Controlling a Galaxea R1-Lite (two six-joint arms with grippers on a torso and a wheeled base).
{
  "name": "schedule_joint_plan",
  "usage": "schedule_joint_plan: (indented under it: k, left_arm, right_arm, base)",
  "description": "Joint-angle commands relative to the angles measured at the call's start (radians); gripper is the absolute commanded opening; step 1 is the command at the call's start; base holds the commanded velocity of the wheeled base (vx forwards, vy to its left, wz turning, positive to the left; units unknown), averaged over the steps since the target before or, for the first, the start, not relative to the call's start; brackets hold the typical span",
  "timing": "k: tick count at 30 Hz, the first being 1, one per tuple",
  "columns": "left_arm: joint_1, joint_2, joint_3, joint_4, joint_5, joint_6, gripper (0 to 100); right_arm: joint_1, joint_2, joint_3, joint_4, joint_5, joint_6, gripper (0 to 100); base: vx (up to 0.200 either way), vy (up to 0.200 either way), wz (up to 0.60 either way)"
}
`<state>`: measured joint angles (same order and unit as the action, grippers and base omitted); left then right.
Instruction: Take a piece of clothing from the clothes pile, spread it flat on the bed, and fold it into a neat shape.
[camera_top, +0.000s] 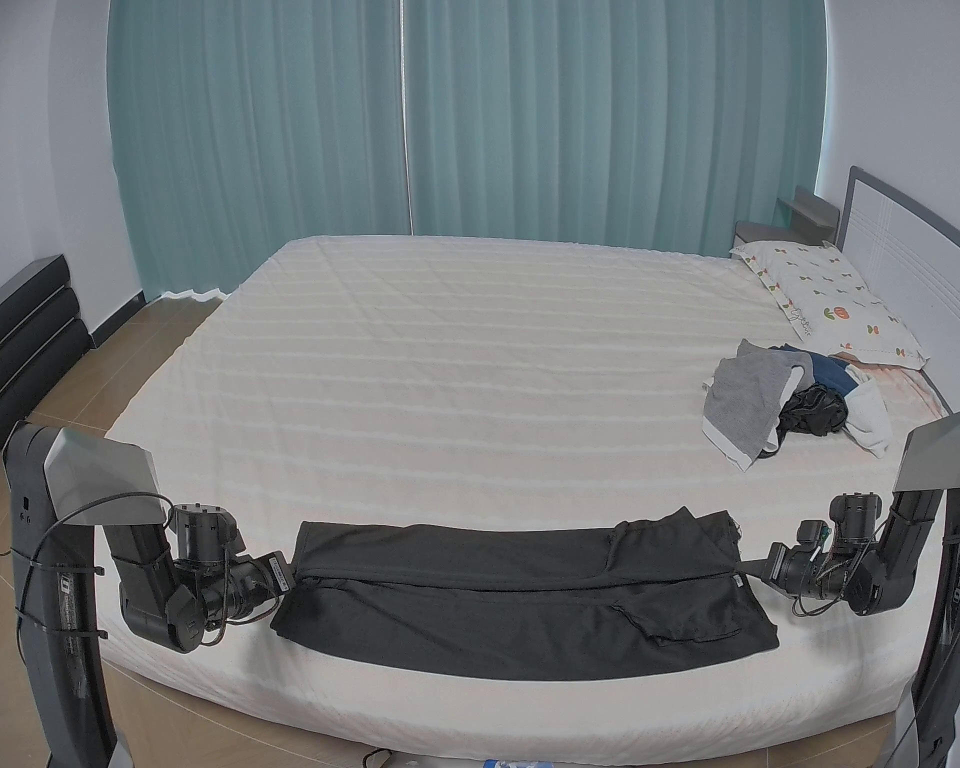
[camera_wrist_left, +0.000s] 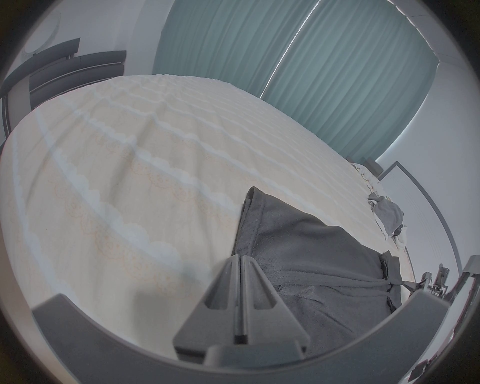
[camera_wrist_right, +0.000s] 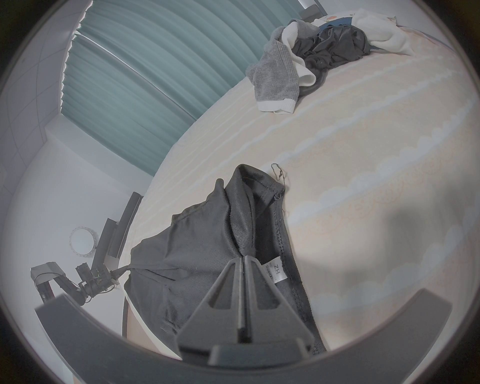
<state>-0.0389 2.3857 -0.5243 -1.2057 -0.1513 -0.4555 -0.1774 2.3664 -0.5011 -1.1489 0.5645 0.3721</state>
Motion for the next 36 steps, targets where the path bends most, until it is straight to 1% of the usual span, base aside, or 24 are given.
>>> schedule_joint_plan:
  k: [1,11,12,20,24,25,27,29,30,31,32,33,35,36]
  left_arm:
    - [-0.001,0.029,0.023,-0.034,-0.001,-0.002,0]
    - [0.001,0.023,0.047,-0.04,-0.001,-0.005,0]
    - [0.001,0.021,0.049,-0.041,-0.001,-0.005,100]
    - [0.013,-0.048,0.072,-0.041,0.001,-0.009,100]
    - [0.047,-0.106,0.081,-0.041,-0.002,-0.034,100]
    - [0.074,-0.134,0.081,-0.041,-0.019,-0.049,100]
    - [0.097,-0.157,0.081,-0.04,-0.054,-0.064,100]
    - [0.117,-0.189,0.082,-0.038,-0.111,-0.101,100]
    - [0.119,-0.203,0.073,-0.032,-0.137,-0.141,100]
    - [0.113,-0.206,0.063,-0.026,-0.142,-0.175,100]
    - [0.109,-0.206,0.053,-0.026,-0.142,-0.189,100]
    - [0.083,-0.2,0.013,-0.02,-0.137,-0.222,100]
    - [0.083,-0.2,0.013,-0.02,-0.137,-0.222,100]
    - [0.042,-0.175,-0.08,0.092,-0.113,-0.245,100]
  right_arm:
    - [0.001,0.011,0.003,-0.002,0.002,0.001,0]
    - [-0.002,0.005,0.01,-0.005,0.002,0.002,0]
    - [-0.002,0.005,0.01,-0.005,0.002,0.004,100]
    - [-0.013,-0.03,0.027,-0.017,0.003,0.014,100]
    - [-0.011,-0.044,0.044,-0.074,0.005,0.057,100]
    - [-0.011,-0.047,0.047,-0.101,0.003,0.087,100]
    - [-0.011,-0.049,0.047,-0.12,0.003,0.111,100]
    - [-0.011,-0.05,0.044,-0.132,0.003,0.14,100]
    - [-0.011,-0.05,0.039,-0.135,0.003,0.165,100]
    - [-0.008,-0.049,0.035,-0.135,0.003,0.185,100]
    - [-0.007,-0.047,0.033,-0.135,0.003,0.195,100]
    - [0.003,-0.041,0.03,-0.135,0.002,0.229,100]
    - [0.003,-0.041,0.03,-0.135,0.002,0.229,100]
    - [0.026,-0.035,0.015,-0.135,-0.001,0.266,100]
  base:
    - [0.0,0.0,0.0]
    - [0.0,0.0,0.0]
    - [0.0,0.0,0.0]
    - [0.0,0.0,0.0]
    - [0.0,0.0,0.0]
    - [0.0,0.0,0.0]
    - [0.0,0.0,0.0]
    - [0.0,0.0,0.0]
    - [0.0,0.0,0.0]
    - [0.0,0.0,0.0]
    - [0.0,0.0,0.0]
    - [0.0,0.0,0.0]
    - [0.0,0.0,0.0]
    - [0.0,0.0,0.0]
